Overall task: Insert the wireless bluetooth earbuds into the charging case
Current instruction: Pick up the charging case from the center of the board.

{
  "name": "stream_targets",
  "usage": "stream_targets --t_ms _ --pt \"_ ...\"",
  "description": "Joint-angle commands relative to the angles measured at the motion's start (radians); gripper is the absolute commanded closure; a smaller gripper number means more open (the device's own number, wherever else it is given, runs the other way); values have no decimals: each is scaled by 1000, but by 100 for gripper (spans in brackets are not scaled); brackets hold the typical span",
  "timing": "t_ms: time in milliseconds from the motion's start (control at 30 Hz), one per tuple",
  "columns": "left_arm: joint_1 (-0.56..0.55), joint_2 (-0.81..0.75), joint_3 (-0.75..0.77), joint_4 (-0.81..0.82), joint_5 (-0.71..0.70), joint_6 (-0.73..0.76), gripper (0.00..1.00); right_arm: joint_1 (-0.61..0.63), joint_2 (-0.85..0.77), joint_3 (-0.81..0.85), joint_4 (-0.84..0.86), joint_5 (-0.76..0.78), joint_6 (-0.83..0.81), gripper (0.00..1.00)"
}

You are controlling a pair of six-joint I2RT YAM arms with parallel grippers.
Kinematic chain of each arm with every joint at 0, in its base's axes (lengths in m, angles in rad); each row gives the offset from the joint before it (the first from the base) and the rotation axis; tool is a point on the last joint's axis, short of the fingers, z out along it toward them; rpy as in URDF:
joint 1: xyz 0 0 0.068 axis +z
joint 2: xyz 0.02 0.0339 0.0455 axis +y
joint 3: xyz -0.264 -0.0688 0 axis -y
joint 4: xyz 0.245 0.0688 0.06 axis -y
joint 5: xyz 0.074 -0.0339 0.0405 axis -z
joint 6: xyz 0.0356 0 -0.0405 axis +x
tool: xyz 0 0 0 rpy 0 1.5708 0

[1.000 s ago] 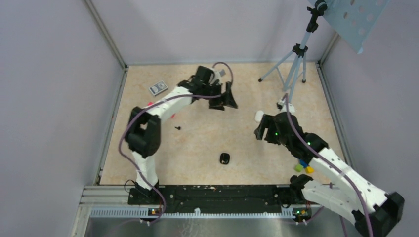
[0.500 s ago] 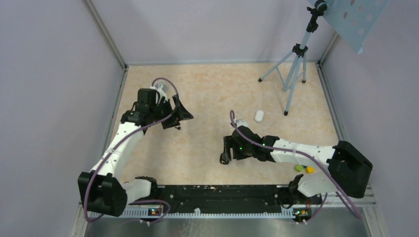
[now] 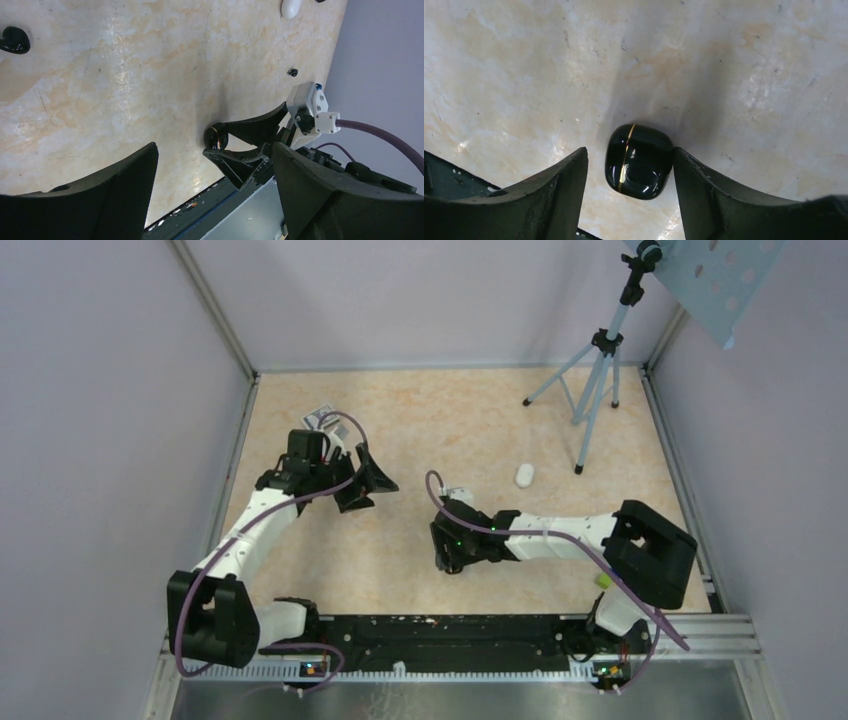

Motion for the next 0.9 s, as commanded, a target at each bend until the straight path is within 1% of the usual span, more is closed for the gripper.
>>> stream_targets --t_ms 0,67,100,200,233,333,467,533,667,733,800,867 --pt "-2 -6 -10 43 17 1 12 40 68 115 -107 93 -53 38" --pt "0 -10 -18 40 14 7 12 67 87 159 -163 161 -86 39" --pt "0 -24 -36 63 28 1 12 78 98 179 -192 192 -103 41" --pt "0 -81 -100 156 34 -47 9 87 100 190 -212 209 -132 43" --pt "0 -85 -112 173 32 -58 9 87 92 184 -201 197 -142 42" --pt "0 -64 -112 144 39 -50 9 88 65 167 -187 164 -162 37" --pt "0 -32 -109 133 60 -45 9 96 52 151 -203 158 -203 35" --pt "0 -31 -120 160 74 -57 9 99 63 154 -203 157 -228 37" --pt "0 -29 -131 196 95 -83 9 98 87 167 -190 136 -259 47" --pt "0 -24 -128 191 97 -84 10 98 98 171 -181 110 -266 49" --pt "0 -23 -128 184 92 -84 10 98 105 174 -180 90 -268 47" --pt "0 -22 -129 183 89 -84 10 98 103 174 -187 83 -267 41"
